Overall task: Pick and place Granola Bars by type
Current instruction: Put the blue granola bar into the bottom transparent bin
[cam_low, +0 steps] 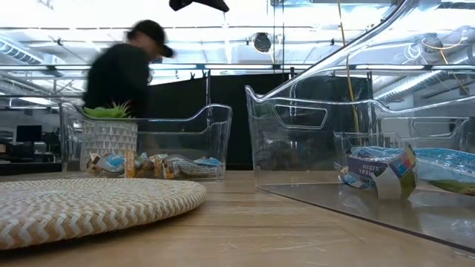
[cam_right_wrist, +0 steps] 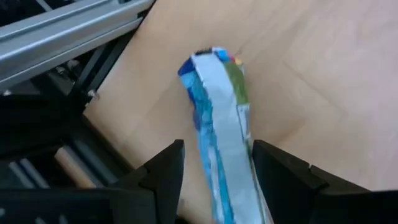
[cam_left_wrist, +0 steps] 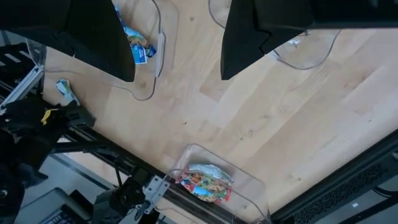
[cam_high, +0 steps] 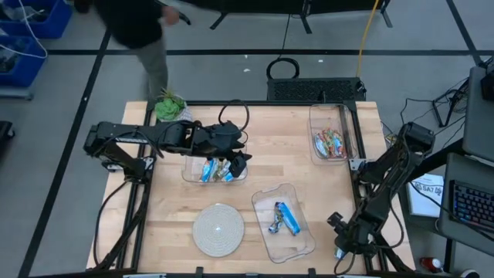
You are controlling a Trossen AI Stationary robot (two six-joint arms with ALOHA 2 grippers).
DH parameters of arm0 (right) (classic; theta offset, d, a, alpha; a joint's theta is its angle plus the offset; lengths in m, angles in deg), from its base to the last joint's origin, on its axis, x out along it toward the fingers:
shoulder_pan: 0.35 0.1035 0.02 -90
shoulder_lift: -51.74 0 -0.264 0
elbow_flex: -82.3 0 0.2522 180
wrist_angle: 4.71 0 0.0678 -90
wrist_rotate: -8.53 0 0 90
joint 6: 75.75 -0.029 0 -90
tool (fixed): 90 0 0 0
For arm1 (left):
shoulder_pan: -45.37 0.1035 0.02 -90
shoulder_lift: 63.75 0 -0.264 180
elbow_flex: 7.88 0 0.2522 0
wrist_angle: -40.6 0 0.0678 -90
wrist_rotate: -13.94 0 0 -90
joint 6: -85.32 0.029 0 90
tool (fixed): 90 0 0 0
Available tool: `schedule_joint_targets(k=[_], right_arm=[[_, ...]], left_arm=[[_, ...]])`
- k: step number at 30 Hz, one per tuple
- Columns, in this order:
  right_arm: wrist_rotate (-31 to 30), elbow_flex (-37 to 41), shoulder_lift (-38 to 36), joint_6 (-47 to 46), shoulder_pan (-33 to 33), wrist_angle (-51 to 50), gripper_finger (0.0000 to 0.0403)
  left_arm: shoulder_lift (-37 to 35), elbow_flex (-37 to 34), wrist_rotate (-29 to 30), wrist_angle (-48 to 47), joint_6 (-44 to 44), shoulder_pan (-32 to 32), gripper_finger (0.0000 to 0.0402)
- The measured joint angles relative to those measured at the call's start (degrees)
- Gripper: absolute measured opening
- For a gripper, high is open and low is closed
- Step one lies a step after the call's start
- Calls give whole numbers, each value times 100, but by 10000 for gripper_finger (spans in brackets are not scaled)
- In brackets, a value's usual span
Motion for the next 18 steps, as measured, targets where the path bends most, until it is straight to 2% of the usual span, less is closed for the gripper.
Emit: schedule_joint_targets(k=[7,10,14,18], right_arm=[[-219,113,413,106,-2,412,178],[-460,108,500,189,-2,340,136],[-428,111,370,198,-57,240,34],[-521,47,-179,22,-175,-511,23]], left_arm=[[0,0,-4,-4,4,-1,244],[0,0,-45,-9,14,1,244],[0,0,-50,-17,79,1,244],[0,0,-51,-22,171,6,244]])
